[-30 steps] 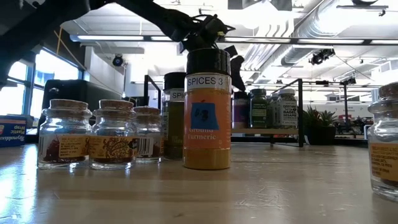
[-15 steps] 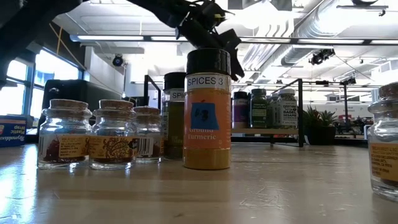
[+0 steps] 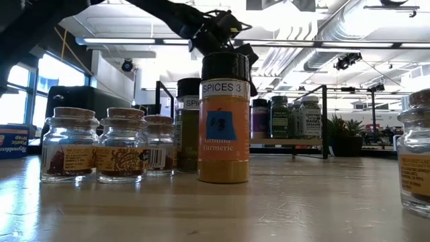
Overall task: Shelf spices
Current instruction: Put the black seasoning bottle on the shelf and align it with the other black seasoning bottles
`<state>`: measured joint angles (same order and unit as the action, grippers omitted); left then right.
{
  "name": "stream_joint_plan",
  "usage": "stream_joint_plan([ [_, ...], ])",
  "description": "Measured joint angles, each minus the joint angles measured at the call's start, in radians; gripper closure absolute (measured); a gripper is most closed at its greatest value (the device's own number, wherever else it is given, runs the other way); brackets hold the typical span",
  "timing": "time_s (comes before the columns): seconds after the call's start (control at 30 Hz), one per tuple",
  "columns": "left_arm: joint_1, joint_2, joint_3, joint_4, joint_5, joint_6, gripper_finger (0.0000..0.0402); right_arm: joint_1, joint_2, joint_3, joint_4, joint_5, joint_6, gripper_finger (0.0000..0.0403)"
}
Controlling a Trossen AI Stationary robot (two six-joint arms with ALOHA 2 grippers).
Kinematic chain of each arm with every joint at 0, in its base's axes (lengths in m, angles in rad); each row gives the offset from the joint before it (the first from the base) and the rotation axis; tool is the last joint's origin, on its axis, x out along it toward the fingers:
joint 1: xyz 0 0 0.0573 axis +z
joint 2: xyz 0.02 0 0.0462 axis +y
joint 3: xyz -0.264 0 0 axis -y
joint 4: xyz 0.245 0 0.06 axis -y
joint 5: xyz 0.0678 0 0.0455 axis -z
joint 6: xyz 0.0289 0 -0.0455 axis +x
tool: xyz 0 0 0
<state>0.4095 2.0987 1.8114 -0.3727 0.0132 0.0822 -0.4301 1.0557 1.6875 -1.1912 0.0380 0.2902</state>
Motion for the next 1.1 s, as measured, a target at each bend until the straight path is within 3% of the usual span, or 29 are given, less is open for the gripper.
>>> stream_joint_plan([
  [0.47,0.044,0.016,0.038,0.031,-0.064,0.009,0.0358,0.000,0.000,0.000,-0.020,-0.008,0.005,0.0111],
  [0.7,-0.002,0.015,0.080,0.000,0.121,-0.002,0.0368,0.000,0.000,0.000,-0.025,-0.008,0.005,0.0111],
  [0.97,-0.040,0.066,0.080,-0.031,0.042,0.029,0.0400,0.000,0.000,0.000,-0.025,0.006,-0.002,0.0111],
  [1.1,-0.040,0.066,0.080,-0.029,-0.047,0.033,0.0400,0.000,0.000,0.000,-0.025,0.006,-0.002,0.0111],
])
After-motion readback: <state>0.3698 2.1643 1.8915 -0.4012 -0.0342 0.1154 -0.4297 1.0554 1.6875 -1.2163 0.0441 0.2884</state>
